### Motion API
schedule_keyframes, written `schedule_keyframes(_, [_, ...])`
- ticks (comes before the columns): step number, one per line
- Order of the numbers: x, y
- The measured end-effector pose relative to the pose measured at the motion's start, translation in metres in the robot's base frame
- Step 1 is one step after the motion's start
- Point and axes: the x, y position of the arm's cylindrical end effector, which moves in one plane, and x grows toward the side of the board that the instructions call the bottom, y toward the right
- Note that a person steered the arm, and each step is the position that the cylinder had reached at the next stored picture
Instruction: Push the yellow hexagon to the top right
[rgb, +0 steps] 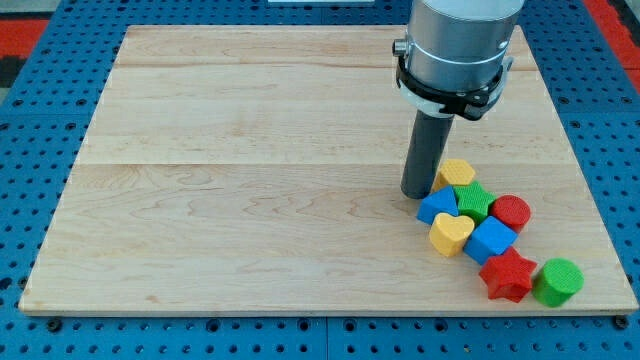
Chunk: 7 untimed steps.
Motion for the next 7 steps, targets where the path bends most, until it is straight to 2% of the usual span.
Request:
schedule_keyframes(1, [0.039, -0.049])
schedule_keyframes(2, [0.112, -0.049])
schedule_keyframes(3, [0.134, -0.037])
schedule_keyframes(4, [0.123, 0.038])
schedule_keyframes(7, [0.053, 0.016])
